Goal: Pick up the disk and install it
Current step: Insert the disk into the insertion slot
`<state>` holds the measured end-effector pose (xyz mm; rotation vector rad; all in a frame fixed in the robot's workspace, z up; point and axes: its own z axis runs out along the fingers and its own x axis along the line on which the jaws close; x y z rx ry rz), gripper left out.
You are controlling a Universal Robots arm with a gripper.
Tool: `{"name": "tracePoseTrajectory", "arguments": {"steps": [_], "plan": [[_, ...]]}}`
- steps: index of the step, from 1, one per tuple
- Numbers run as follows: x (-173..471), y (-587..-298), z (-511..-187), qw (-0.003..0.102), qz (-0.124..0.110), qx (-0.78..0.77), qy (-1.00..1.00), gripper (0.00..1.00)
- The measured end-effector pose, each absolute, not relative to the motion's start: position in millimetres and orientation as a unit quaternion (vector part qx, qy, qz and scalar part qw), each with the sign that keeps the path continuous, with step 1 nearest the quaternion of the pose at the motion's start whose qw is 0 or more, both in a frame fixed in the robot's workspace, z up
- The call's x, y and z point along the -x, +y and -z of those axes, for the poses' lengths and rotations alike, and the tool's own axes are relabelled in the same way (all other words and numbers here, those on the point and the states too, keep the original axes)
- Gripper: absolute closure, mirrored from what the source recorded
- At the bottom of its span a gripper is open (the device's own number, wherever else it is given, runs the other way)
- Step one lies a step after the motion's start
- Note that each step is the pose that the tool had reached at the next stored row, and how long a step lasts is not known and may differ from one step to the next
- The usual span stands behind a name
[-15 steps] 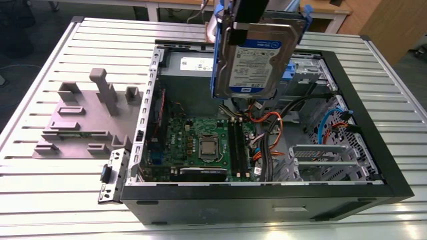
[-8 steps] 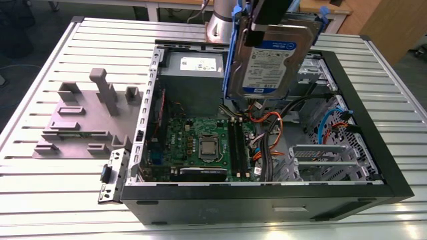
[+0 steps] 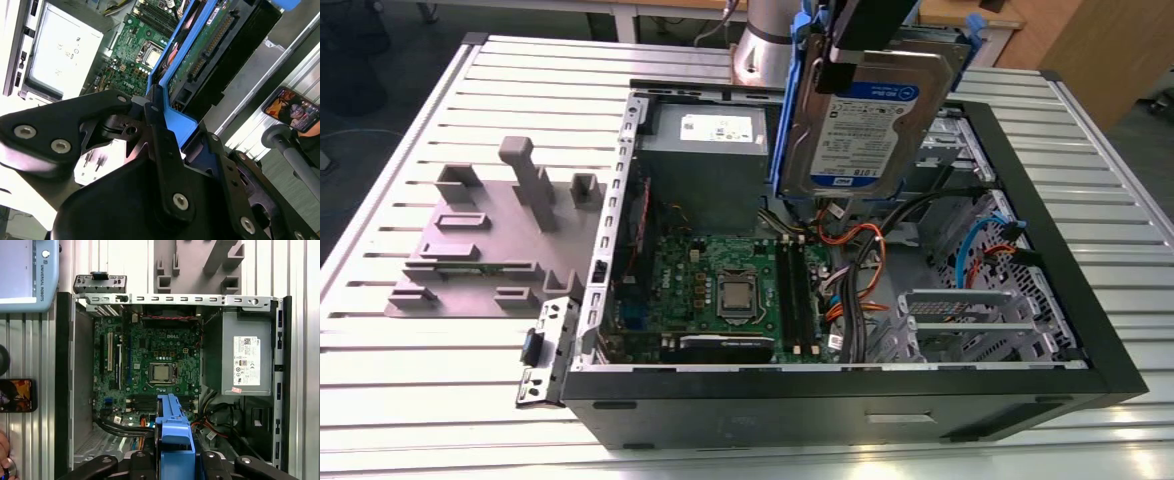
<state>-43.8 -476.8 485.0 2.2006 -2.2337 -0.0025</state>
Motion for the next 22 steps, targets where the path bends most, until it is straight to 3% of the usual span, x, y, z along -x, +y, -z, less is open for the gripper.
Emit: {"name": "tracePoseTrajectory", "arguments": {"steps": [22], "plan": [[43.8, -485.2, -484.5, 0.003, 0.001, -0.702, -0.712, 0.64]]}}
